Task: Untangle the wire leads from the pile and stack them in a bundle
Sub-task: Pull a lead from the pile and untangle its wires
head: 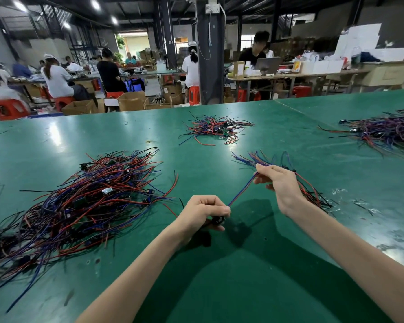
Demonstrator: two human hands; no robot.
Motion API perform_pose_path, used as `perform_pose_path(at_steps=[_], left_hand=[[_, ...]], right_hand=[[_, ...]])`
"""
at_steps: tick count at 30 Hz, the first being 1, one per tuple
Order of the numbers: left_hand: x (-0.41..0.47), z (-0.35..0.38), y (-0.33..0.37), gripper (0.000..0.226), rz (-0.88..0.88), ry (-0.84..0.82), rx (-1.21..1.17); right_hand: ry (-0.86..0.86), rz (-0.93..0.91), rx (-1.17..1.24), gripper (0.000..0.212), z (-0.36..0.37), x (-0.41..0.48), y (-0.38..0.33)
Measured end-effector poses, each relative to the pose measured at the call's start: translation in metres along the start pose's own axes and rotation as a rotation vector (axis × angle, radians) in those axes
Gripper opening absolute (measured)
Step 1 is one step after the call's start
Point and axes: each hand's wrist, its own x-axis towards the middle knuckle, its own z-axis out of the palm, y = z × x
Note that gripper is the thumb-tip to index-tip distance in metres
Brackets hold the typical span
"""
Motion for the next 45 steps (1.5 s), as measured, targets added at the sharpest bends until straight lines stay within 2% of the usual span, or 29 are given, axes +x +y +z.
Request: perform_pose_path(at_steps=[3, 6, 8, 11, 14, 15, 17, 19, 25, 29, 32, 40, 43, 45], left_hand=[[0.0, -0.001, 0.001, 0.02, 0.026, 0.049, -0.046], [0.001, -0.001, 0.003, 0.021, 0.058, 0.092, -0.139], [0.002, -0.002, 0.004, 0.016, 0.069, 0.095, -0.24], [0.003, -0.003, 0.007, 0.009, 0.09, 0.092, -0.358], [0.003, -0.003, 0.008, 0.008, 0.094, 0.115, -0.294], [0.002, -0.003, 0.009, 0.004, 0.092, 0.127, -0.269], [0.002, -0.004, 0.009, 0.014, 0.098, 0.138, -0.274], [0.003, -0.005, 0.009, 0.023, 0.108, 0.15, -0.312], [0.004, -0.003, 0.008, 0.01, 0.138, 0.194, -0.375], [0.004, -0.003, 0.009, 0.008, 0.162, 0.24, -0.391], [0.005, -0.003, 0.007, 0.01, 0.174, 0.29, -0.37], [0.006, -0.005, 0.005, 0.012, 0.189, 0.375, -0.353], [0.006, -0.006, 0.006, 0.008, 0.167, 0.354, -0.366], [0.006, -0.004, 0.005, 0.004, 0.128, 0.311, -0.345]], right_hand=[[0.012, -0.018, -0.042, 0.033, -0.002, 0.001, 0.001], [0.047, 0.021, -0.087, 0.054, -0.005, 0.004, 0.004], [0.01, 0.036, -0.11, 0.061, -0.007, 0.003, 0.009], [-0.044, 0.071, -0.197, 0.041, -0.004, -0.003, 0.014], [-0.064, 0.066, -0.309, 0.03, 0.002, -0.009, 0.017], [-0.066, 0.058, -0.36, 0.033, 0.004, -0.011, 0.018], [-0.073, 0.034, -0.436, 0.043, 0.008, -0.014, 0.018], [-0.087, 0.012, -0.457, 0.041, 0.01, -0.016, 0.017], [-0.333, -0.003, -0.249, 0.04, 0.021, -0.033, 0.012], [-0.553, 0.117, 0.066, 0.03, 0.033, -0.043, 0.013], [-0.701, 0.175, 0.144, 0.029, 0.038, -0.049, 0.015], [-0.677, 0.157, 0.15, 0.017, 0.033, -0.045, 0.016], [-0.648, 0.138, 0.119, 0.012, 0.033, -0.045, 0.016], [-0.616, 0.126, 0.085, 0.019, 0.034, -0.046, 0.015]])
